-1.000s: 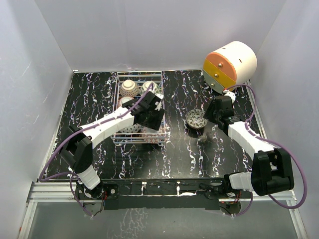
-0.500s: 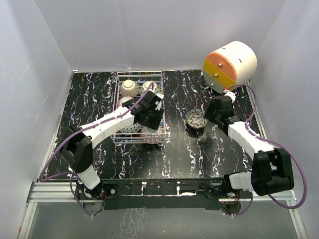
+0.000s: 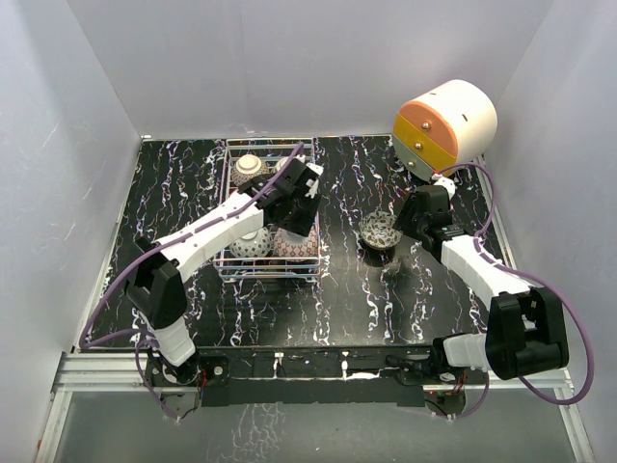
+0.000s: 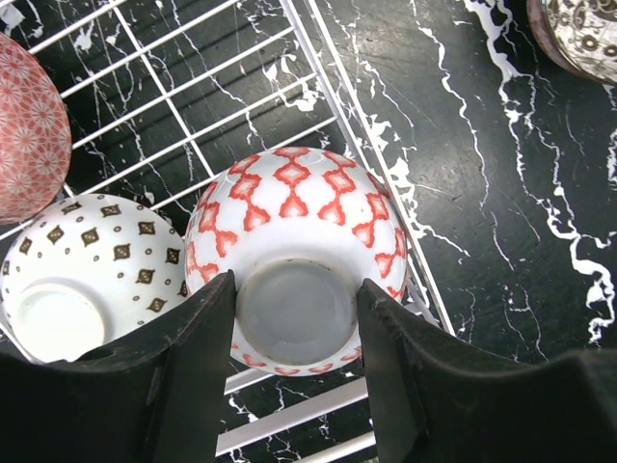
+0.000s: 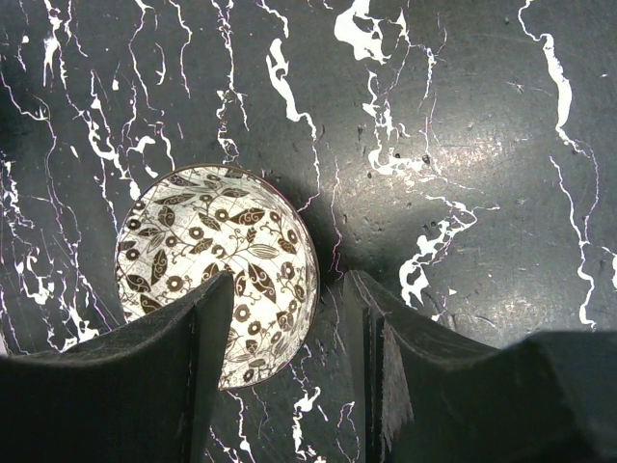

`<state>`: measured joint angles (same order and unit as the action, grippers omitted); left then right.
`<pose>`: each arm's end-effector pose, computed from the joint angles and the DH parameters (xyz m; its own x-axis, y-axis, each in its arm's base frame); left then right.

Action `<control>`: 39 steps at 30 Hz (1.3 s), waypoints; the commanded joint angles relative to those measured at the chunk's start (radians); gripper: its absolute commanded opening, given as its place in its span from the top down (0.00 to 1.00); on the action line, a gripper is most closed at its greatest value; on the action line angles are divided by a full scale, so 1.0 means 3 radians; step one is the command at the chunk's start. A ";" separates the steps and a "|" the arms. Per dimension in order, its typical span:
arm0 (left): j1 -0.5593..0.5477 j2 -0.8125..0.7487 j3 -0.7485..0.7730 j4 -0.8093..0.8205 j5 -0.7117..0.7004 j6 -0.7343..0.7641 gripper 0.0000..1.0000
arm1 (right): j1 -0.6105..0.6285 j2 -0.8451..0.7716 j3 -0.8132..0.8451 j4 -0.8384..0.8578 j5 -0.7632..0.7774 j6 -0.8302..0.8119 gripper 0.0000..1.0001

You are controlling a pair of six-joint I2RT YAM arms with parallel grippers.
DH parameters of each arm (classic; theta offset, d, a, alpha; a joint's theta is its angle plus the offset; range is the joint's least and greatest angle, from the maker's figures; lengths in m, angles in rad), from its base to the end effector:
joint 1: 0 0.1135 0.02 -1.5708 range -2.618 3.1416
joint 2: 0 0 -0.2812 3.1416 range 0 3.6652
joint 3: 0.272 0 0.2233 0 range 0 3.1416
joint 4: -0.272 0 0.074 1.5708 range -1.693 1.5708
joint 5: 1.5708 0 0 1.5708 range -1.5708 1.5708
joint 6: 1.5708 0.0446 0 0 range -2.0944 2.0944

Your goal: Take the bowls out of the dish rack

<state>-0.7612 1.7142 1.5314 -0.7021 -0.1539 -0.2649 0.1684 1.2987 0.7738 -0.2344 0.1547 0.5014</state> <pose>0.2635 -0.2416 0.3203 -0.7008 0.3103 -0.6423 0.4433 0.8949 -0.0513 0.2439 0.0345 0.2472 -0.6218 0.3760 -0.6870 0.2776 0.9261 0.2556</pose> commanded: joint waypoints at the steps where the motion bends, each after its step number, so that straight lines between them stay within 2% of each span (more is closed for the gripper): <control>1: 0.0000 0.0076 0.0251 -0.0155 -0.0251 0.0112 0.76 | 0.0006 -0.0126 0.0008 0.0143 0.0011 -0.0030 0.48; 9: 0.0041 0.0122 0.0420 -0.0287 -0.0502 0.0226 0.75 | 0.0006 -0.0115 0.0031 0.0138 0.0044 -0.0078 0.48; 15: 0.0158 0.0046 0.0435 -0.0268 -0.0471 0.0259 0.75 | 0.0005 -0.0104 0.0042 0.0145 -0.0006 -0.0088 0.48; 24: 0.0553 -0.0178 0.0299 -0.0009 0.0044 0.0143 0.75 | 0.0006 -0.0202 0.0131 0.0114 -0.0154 -0.0136 0.48; 30: 0.0754 -0.0294 0.0196 0.0155 0.0504 0.0030 0.74 | 0.0006 -0.0185 0.0283 0.0173 -0.0677 -0.0203 0.44; 39: 0.0874 -0.0472 0.0009 0.0569 0.1009 -0.0225 0.76 | 0.0143 -0.0198 0.0502 0.0389 -0.1257 0.0048 0.41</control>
<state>-0.5133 1.6543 1.5501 -0.6201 0.0422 -0.2790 0.1879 1.2636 0.8482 -0.2104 -0.1135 0.4786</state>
